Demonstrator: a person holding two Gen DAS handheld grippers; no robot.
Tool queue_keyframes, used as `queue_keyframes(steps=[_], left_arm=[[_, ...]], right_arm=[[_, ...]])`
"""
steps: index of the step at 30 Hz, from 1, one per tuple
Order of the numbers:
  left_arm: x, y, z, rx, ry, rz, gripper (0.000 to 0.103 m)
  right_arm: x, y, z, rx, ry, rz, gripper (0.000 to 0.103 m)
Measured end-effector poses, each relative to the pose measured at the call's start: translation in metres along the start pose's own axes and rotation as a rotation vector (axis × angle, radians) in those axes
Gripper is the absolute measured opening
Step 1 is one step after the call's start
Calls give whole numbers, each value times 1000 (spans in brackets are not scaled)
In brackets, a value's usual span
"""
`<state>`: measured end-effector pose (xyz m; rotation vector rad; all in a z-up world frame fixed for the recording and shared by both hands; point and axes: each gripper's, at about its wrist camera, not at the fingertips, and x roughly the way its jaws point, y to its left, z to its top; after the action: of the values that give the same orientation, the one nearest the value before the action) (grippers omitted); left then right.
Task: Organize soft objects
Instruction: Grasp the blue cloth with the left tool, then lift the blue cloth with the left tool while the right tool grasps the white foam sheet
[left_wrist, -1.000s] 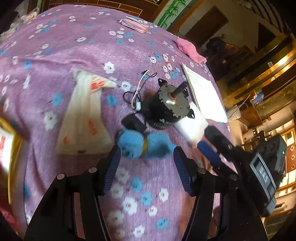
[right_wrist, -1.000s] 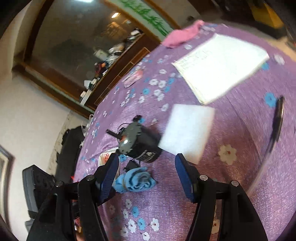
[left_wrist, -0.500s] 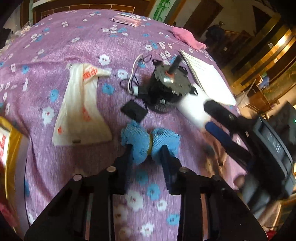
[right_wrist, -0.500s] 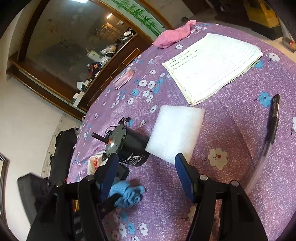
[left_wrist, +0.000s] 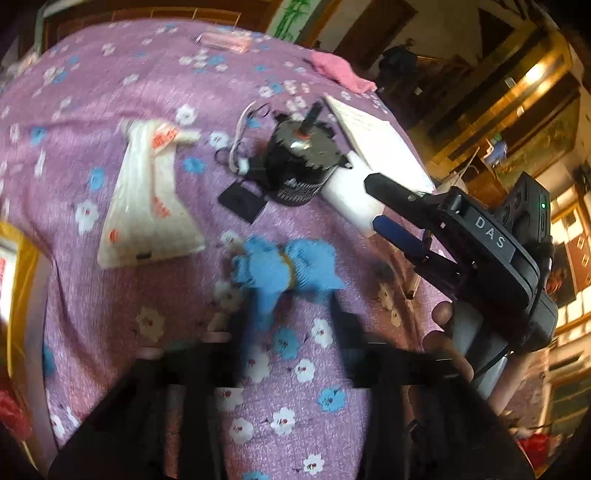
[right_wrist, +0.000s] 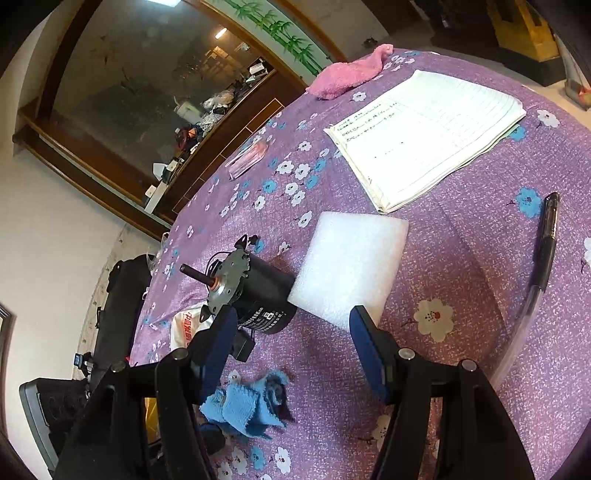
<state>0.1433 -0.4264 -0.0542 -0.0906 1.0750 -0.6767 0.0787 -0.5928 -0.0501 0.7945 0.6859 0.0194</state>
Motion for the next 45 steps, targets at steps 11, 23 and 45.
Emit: queue_keyframes(steps=[11, 23, 45], left_arm=[[29, -17, 4, 135, -19, 217, 18], [11, 2, 7, 44, -31, 69, 46], [1, 14, -14, 43, -22, 130, 6]], right_arm=[[-7, -9, 3, 55, -7, 23, 64], [-7, -7, 3, 48, -12, 21, 64], [-6, -9, 2, 57, -8, 23, 64]])
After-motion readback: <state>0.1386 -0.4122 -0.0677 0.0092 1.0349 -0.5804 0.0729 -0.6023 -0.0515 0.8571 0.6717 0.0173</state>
